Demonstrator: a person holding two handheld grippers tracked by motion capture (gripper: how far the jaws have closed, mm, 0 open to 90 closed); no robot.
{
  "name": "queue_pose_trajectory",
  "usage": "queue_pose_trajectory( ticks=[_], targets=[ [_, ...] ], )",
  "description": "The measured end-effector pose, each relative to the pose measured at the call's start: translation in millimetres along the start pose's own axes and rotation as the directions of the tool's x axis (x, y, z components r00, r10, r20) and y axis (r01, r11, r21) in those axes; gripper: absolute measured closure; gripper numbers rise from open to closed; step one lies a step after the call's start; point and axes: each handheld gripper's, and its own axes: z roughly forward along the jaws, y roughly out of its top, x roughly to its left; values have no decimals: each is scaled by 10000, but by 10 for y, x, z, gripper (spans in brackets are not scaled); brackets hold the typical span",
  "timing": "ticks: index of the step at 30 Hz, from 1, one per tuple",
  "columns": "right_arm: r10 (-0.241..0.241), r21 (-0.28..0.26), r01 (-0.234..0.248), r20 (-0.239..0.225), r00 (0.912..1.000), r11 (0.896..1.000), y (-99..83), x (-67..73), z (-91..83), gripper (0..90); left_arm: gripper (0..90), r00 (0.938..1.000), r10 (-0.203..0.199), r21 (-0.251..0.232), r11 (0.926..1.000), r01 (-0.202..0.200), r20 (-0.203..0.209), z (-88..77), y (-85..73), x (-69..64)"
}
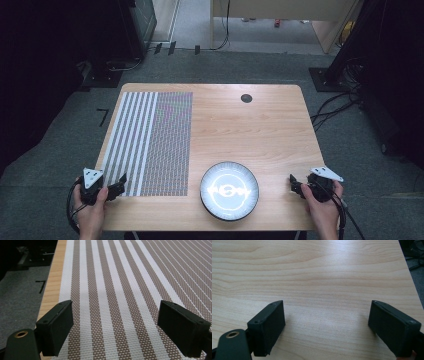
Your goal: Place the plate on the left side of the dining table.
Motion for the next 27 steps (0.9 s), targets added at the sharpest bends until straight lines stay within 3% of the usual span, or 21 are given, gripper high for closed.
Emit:
queue_pose_trajectory(
  ticks=[6, 15, 17, 27],
  targets=[
    [459, -100, -462, -309, 9985, 9989, 7, -47, -58, 147, 136, 9978, 530, -128, 9985, -536, -403, -53, 98, -150],
    [847, -571, -870, -424, 9955, 9946, 121, -95, -156, 152, 134, 9982, 571, -495, 9972, -562, 168, -144, 270, -447],
    [904, -679, -938, -505, 9946, 9933, 149, -79, -192, 153, 133, 9973, 532, -600, 9969, -501, 500, -150, 313, -528],
    [934, -917, -1013, -863, 9919, 9906, 211, 53, -266, 153, 137, 9939, 397, -667, 9972, -329, 1033, -149, 375, -680]
  ],
)
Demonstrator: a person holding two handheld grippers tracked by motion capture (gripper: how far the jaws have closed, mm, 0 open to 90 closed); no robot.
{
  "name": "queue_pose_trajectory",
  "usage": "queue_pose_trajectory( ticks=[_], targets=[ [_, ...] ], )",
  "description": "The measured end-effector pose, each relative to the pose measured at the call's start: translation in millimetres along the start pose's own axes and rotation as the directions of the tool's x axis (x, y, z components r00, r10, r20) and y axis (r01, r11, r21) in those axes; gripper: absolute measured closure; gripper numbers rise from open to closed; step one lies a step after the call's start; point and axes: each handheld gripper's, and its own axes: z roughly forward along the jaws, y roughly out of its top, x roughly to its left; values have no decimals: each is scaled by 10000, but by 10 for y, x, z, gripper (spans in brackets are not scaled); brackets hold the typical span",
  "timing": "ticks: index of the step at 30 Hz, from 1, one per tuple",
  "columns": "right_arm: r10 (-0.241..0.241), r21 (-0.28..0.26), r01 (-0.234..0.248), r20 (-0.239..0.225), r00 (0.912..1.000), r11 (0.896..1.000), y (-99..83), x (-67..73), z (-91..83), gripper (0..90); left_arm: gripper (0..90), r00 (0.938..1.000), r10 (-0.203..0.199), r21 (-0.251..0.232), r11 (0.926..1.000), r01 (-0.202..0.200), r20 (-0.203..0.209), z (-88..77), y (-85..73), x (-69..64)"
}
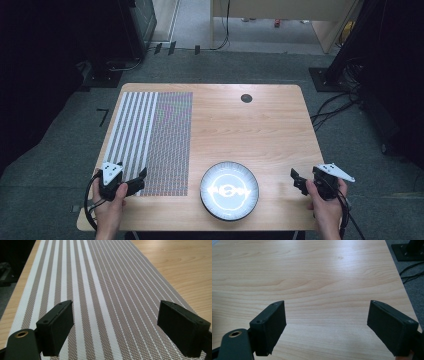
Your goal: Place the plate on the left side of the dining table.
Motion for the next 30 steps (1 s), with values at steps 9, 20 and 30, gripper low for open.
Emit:
queue_pose_trajectory(
  ticks=[9, 20, 30],
  targets=[
    [-107, -63, 106, -219, 9997, 9999, 21, 111, -5, 154, 137, 9997, 113, -26, 9999, -113, 233, 22, 44, -119],
    [-227, -80, 223, -455, 9987, 9997, 74, 205, -28, 155, 137, 9980, 4, -48, 10000, -1, 627, 65, 107, -256],
    [-108, -107, 100, -795, 9968, 9999, 121, 327, -21, 160, 137, 9920, 70, -196, 9998, -46, 1261, 120, 229, -479]
  ],
)
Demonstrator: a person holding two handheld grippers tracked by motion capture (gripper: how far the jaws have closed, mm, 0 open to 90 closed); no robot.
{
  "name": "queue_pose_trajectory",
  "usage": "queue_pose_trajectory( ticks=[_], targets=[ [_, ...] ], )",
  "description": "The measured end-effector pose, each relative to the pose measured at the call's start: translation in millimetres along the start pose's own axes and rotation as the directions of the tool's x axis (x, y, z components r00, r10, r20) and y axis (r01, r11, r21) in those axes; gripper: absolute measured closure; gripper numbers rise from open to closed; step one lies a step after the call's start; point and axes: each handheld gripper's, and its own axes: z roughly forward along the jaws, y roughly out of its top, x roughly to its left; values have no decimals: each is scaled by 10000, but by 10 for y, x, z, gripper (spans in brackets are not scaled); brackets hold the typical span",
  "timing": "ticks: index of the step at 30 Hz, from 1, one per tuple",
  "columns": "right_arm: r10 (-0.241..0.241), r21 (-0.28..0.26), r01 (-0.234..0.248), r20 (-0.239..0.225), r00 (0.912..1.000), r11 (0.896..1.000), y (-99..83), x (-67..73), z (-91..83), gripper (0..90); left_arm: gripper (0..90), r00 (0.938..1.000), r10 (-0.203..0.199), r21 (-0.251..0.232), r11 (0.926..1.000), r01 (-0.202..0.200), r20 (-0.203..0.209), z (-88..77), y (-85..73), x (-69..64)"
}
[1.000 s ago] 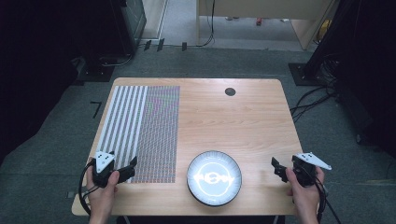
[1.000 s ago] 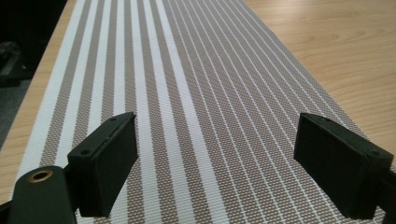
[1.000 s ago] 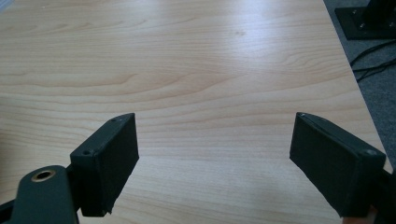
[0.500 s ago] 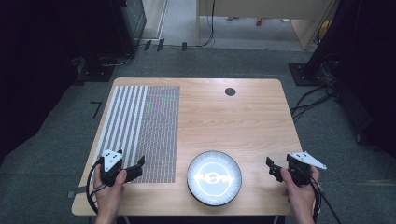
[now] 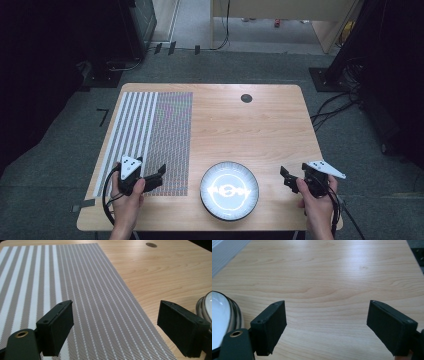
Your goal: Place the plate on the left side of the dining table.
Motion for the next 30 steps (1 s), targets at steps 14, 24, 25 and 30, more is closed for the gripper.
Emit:
queue_pose_trajectory(
  ticks=[14, 24, 25, 30],
  targets=[
    [-233, -52, 232, -344, 9991, 9997, 86, 209, 74, 160, 137, 9984, 65, -34, 10000, -63, 565, 156, 139, -257],
    [-305, 3, 305, -364, 9989, 9995, 119, 341, 158, 159, 137, 9963, -32, -186, 9998, 48, 857, 275, 250, -428],
    [-317, 8, 317, -355, 9989, 9995, 118, 355, 170, 159, 137, 9958, -54, -169, 9998, 70, 909, 285, 247, -445],
    [-213, -56, 211, -450, 9988, 9998, 104, 410, 196, 171, 137, 9938, 93, -114, 9999, -81, 1110, 296, 219, -522]
  ],
)
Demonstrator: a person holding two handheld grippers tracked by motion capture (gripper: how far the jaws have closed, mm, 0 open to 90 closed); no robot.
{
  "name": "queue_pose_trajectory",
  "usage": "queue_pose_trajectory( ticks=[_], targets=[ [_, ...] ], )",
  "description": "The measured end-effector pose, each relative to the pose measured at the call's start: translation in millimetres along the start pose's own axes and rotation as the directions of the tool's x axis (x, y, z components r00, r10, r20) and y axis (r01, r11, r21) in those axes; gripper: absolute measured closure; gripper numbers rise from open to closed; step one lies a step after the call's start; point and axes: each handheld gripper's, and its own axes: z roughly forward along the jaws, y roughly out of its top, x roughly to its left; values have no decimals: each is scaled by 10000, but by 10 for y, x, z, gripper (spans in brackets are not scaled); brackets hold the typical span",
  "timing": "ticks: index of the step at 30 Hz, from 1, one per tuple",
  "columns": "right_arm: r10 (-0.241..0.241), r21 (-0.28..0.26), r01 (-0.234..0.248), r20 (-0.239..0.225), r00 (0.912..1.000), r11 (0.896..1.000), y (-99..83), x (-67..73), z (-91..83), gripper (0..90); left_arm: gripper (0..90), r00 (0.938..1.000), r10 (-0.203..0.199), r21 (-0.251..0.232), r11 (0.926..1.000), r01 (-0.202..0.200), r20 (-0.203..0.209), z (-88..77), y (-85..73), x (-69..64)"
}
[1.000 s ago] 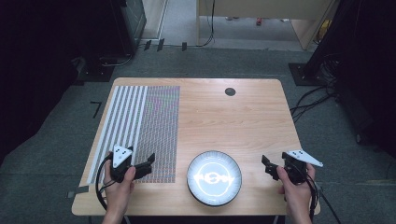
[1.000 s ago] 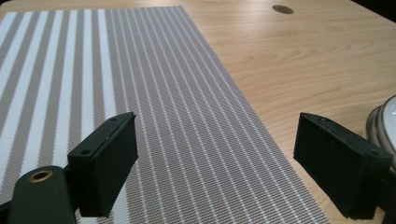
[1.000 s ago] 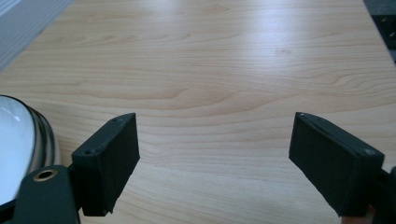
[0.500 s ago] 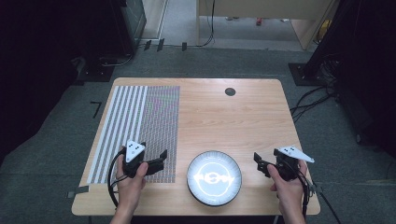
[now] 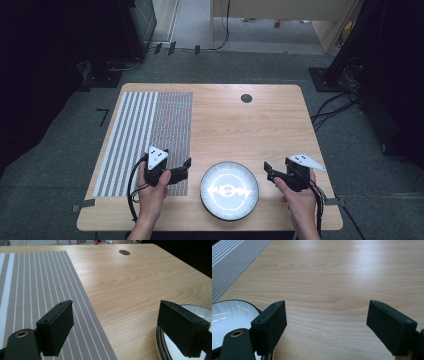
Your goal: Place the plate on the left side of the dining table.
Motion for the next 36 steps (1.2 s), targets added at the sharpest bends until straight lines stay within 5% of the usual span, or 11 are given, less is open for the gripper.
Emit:
queue_pose_trajectory(
  ticks=[11, 19, 23, 28, 29, 36],
  targets=[
    [-149, -464, 179, 624, 9979, 9988, -127, 77, -55, 263, 137, 9986, 137, 494, 9986, -162, 501, 50, -201, -179],
    [-706, -1035, 725, 216, 9973, 9920, -213, 171, -142, 380, 143, 9977, 382, 992, 9941, -437, 566, 65, -275, -277],
    [-571, -756, 545, -325, 9978, 9956, -223, 210, -117, 425, 241, 9981, 461, 1252, 9908, -508, 403, 87, -299, -351],
    [-404, -421, 379, -623, 9972, 9984, -257, 231, -83, 566, 385, 9956, 447, 1219, 9910, -545, 821, 87, -334, -407],
    [-277, -333, 253, -740, 9969, 9991, -256, 236, -85, 608, 486, 9945, 488, 1201, 9909, -599, 930, 84, -346, -416],
    [502, 334, -461, -1347, 9896, 9984, -280, 227, -61, 747, 602, 9928, 249, 1763, 9833, -455, 1173, 145, -405, -452]
  ],
)
